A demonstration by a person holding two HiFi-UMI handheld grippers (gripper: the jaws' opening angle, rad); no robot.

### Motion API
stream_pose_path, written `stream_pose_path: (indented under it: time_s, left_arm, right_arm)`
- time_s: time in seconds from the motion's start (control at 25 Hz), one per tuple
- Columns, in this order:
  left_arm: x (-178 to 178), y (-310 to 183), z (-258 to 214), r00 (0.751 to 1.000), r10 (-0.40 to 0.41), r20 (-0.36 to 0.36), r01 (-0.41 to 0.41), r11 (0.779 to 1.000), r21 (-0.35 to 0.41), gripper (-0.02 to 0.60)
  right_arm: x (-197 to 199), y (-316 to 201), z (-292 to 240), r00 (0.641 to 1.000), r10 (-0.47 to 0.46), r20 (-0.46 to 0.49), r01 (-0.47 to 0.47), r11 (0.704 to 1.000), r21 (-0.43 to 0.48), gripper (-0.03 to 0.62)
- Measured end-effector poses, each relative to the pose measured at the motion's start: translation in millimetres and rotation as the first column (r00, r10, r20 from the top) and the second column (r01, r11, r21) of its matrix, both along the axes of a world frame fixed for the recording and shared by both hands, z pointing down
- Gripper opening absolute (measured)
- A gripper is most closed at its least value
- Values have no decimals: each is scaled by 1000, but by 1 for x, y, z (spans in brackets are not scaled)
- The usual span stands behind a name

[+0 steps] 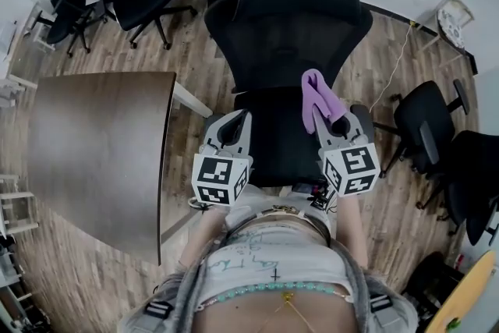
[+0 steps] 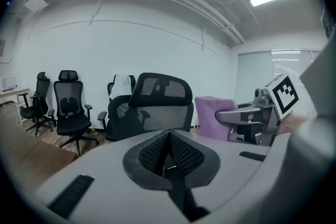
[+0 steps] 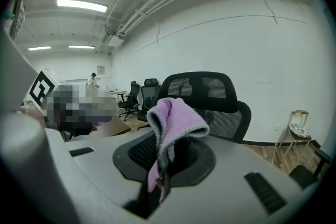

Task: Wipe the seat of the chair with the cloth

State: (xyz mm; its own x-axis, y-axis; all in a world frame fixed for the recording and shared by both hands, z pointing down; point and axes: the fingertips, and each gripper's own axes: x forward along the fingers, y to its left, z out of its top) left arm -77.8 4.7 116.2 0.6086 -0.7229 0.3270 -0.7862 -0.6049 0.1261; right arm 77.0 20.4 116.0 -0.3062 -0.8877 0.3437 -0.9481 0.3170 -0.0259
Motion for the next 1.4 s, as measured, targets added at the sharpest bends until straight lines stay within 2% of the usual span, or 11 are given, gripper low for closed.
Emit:
stream_pose_path:
  time_s: [0.2,0.44,0.72,0.84,1.0,1.16,1.28,1.4]
  left_arm:
    - [-41,-38,15,1000,14,2,-14,999,-29,3]
    - [-84,-75,43,998,57,-2,-57,996,-76,3]
    - [-113,-92,69,995,85,44,-79,990,-118,3]
    - [-109,-91,78,995,65,71,-55,990,-129,3]
    - [-90,-90,83,994,23,108,-10,992,-123,3]
    - [-67,-94,85,986,-85,143,100,990,-102,3]
    - [-48,-96,88,973,-180,147,196,975,-101,3]
    - [-23,-94,87,964,-234,128,249,961,-119,3]
  right_arm:
    - [-27,-31,4,999,-4,-42,4,1000,-8,48]
    - [-49,-64,-1,1000,4,-26,-4,1000,23,48]
    - [-51,-73,10,996,89,-27,-89,996,2,48]
    - [-30,-71,15,995,98,-36,-98,995,-3,48]
    - [16,-64,18,994,102,-32,-103,995,-6,48]
    - [68,-65,21,999,43,2,-43,999,22,48]
    - [98,-72,31,999,-13,31,13,1000,14,48]
    - [122,-78,37,998,-60,33,60,998,-3,48]
